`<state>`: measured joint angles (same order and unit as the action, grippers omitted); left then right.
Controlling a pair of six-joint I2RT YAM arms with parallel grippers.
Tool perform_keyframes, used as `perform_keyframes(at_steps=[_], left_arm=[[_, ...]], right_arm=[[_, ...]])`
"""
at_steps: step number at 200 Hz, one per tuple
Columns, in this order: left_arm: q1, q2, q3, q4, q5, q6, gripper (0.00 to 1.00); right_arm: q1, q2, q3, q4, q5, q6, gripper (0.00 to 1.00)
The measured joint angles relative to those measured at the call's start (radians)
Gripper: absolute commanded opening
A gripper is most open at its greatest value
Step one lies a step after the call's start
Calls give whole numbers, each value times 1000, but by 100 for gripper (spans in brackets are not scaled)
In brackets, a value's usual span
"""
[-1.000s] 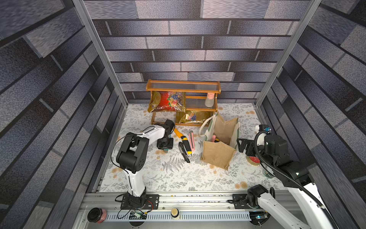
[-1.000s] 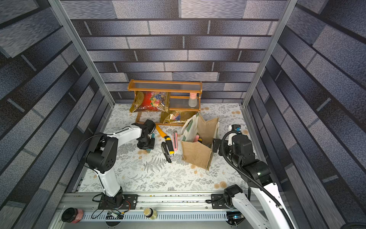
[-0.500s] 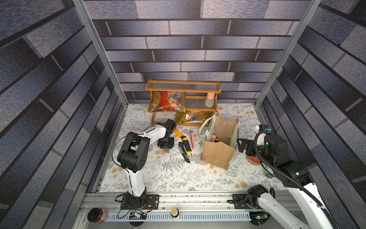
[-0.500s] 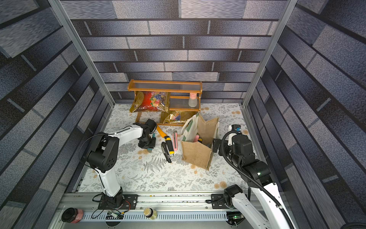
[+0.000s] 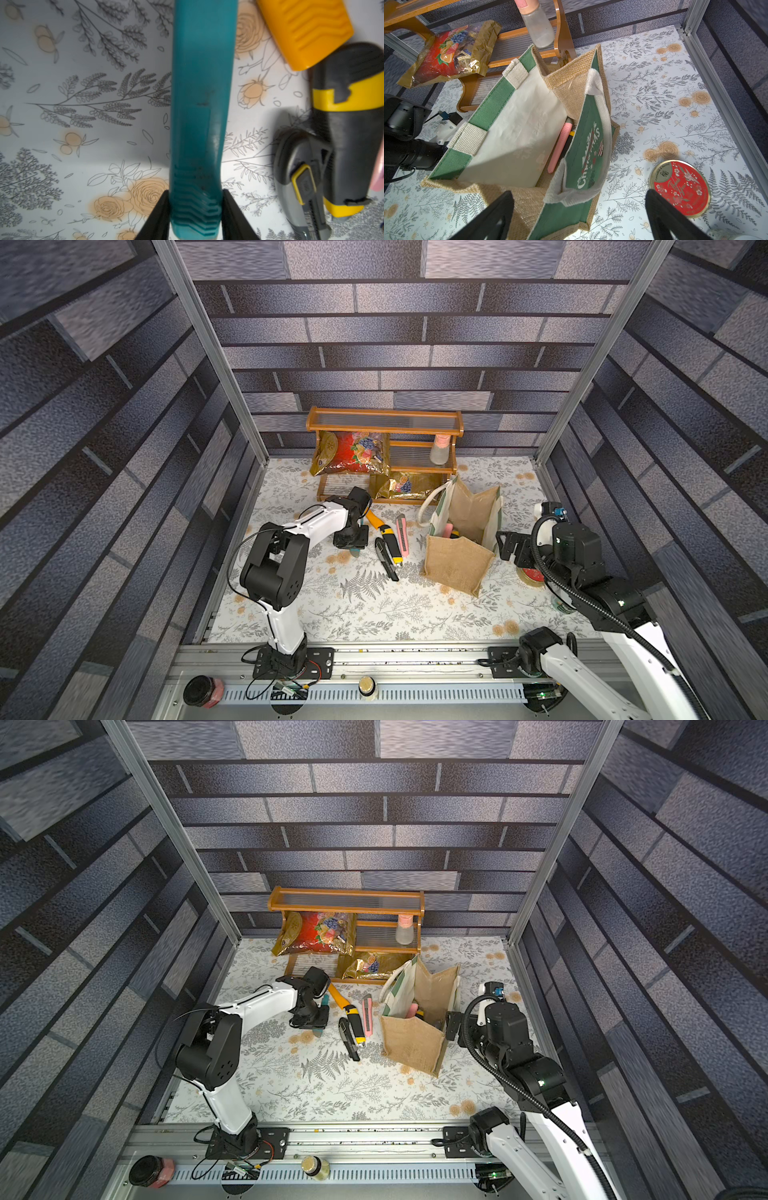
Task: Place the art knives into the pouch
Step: Pick up the utility knife at the center of the board, then place the utility knife in the pouch.
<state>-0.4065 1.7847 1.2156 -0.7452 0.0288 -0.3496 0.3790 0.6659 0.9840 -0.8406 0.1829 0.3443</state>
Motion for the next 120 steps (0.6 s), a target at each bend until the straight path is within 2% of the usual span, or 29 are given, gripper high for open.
perform_keyframes(at_steps=[60,120], left_arm=[[-56,-73,26,-61,-13,-18,26],[-205,-164,255,-172,-91,-35,25]], right_arm=[[0,0,-1,0,0,0,100],[0,-2,-21,3,0,11,100]])
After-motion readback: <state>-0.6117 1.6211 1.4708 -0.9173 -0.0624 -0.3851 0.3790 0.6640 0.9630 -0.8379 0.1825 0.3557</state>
